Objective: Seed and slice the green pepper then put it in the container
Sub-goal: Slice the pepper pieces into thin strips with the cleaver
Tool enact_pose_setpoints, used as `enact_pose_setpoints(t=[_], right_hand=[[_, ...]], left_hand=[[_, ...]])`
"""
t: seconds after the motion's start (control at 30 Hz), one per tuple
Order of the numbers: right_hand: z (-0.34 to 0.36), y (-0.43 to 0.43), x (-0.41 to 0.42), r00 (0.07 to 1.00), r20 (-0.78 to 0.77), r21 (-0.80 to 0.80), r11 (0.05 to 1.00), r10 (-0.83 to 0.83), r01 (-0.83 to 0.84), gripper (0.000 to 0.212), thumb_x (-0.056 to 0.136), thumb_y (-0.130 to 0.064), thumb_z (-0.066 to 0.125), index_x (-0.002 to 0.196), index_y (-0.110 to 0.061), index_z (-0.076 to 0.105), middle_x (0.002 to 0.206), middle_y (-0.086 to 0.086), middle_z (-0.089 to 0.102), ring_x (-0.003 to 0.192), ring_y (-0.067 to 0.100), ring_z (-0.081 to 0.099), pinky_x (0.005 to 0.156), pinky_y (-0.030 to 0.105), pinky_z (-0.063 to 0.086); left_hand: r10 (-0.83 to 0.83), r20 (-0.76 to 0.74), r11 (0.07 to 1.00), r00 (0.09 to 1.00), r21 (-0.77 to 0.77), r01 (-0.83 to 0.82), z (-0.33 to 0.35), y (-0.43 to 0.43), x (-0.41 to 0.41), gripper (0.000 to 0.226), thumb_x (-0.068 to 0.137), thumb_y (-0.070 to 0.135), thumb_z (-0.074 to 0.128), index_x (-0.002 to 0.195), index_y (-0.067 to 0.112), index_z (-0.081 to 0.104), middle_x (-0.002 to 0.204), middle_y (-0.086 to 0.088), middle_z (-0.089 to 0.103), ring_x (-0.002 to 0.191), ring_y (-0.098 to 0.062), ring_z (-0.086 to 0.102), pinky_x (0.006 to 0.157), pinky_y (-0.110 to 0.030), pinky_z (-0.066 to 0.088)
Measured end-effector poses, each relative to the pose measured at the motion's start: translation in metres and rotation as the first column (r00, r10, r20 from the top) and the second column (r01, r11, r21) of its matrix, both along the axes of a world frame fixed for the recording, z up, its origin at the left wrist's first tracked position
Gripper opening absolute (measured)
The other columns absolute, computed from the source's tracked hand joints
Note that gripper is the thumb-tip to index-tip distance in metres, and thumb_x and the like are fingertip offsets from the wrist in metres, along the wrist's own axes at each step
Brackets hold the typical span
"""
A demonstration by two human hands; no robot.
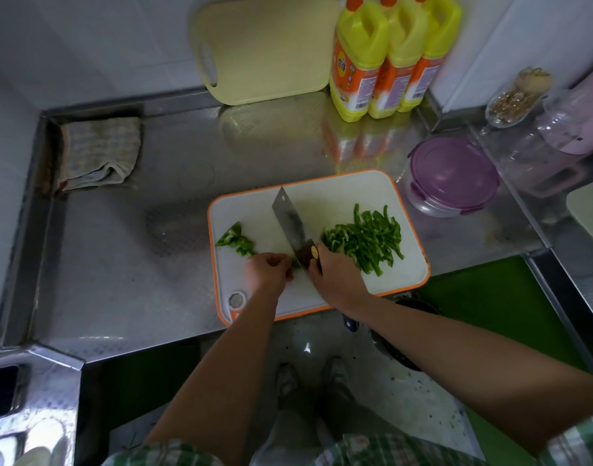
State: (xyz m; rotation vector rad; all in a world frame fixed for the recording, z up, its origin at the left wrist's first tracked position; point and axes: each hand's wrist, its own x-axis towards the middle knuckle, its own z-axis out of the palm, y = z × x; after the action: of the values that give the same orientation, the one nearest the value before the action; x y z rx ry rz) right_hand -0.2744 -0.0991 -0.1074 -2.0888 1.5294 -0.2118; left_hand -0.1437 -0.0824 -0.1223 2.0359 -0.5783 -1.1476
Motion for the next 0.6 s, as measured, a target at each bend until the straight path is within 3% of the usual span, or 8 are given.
enact_pose_setpoints(t=[0.1, 0.2, 0.4, 0.5, 0.6], right_hand=[[-0.001, 0.004, 0.000, 1.000, 0.003, 0.016, 1.000, -0.016, 0.016, 0.014, 0.098, -0.022, 0.042, 0.092, -0.011, 0.048, 0.062, 0.000, 0.046, 0.053, 0.019, 0.048, 0.049, 0.031, 0.035], [-0.001, 0.008, 0.002, 0.999, 0.019, 0.054, 0.998, -0.028, 0.027, 0.012, 0.098, -0.019, 0.042, 0.089, -0.012, 0.045, 0.059, -0.003, 0.042, 0.049, 0.010, 0.040, 0.044, 0.025, 0.025], [-0.001, 0.005, 0.008, 1.000, 0.003, 0.077, 0.997, -0.028, 0.028, 0.012, 0.099, -0.019, 0.042, 0.089, -0.013, 0.044, 0.063, -0.004, 0.042, 0.056, 0.014, 0.043, 0.046, 0.025, 0.025], [-0.006, 0.007, 0.013, 0.999, -0.019, 0.028, 0.999, -0.041, 0.041, 0.017, 0.100, -0.020, 0.041, 0.099, -0.007, 0.052, 0.072, 0.002, 0.049, 0.063, 0.018, 0.045, 0.054, 0.028, 0.028], [-0.008, 0.002, 0.012, 0.999, -0.047, -0.017, 1.000, 0.013, -0.014, 0.020, 0.100, -0.022, 0.041, 0.105, -0.007, 0.052, 0.074, 0.006, 0.054, 0.065, 0.025, 0.054, 0.049, 0.029, 0.026]], left_hand=[[0.010, 0.002, 1.000, 1.000, -0.007, -0.010, -0.003, 0.000, -0.001, 0.027, 0.088, 0.010, 0.068, 0.063, 0.020, 0.062, 0.060, -0.001, 0.063, 0.069, -0.024, 0.064, 0.078, -0.039, 0.057], [0.022, -0.003, 1.000, 1.000, -0.016, -0.022, -0.005, 0.000, -0.002, 0.027, 0.088, 0.008, 0.068, 0.064, 0.020, 0.061, 0.060, -0.001, 0.063, 0.070, -0.024, 0.064, 0.080, -0.040, 0.057], [-0.013, 0.015, 1.000, 1.000, 0.004, 0.013, -0.006, 0.002, 0.001, 0.012, 0.085, 0.009, 0.071, 0.076, 0.016, 0.065, 0.069, -0.005, 0.068, 0.076, -0.027, 0.069, 0.080, -0.042, 0.058], [-0.024, 0.024, 1.000, 0.999, 0.017, 0.024, -0.003, 0.002, 0.001, 0.008, 0.084, 0.009, 0.072, 0.080, 0.013, 0.066, 0.073, -0.007, 0.069, 0.077, -0.028, 0.070, 0.077, -0.041, 0.059], [-0.017, 0.013, 0.999, 1.000, 0.032, 0.017, 0.000, 0.002, 0.002, 0.009, 0.082, 0.011, 0.075, 0.084, 0.011, 0.066, 0.075, -0.009, 0.070, 0.076, -0.029, 0.070, 0.076, -0.041, 0.059]])
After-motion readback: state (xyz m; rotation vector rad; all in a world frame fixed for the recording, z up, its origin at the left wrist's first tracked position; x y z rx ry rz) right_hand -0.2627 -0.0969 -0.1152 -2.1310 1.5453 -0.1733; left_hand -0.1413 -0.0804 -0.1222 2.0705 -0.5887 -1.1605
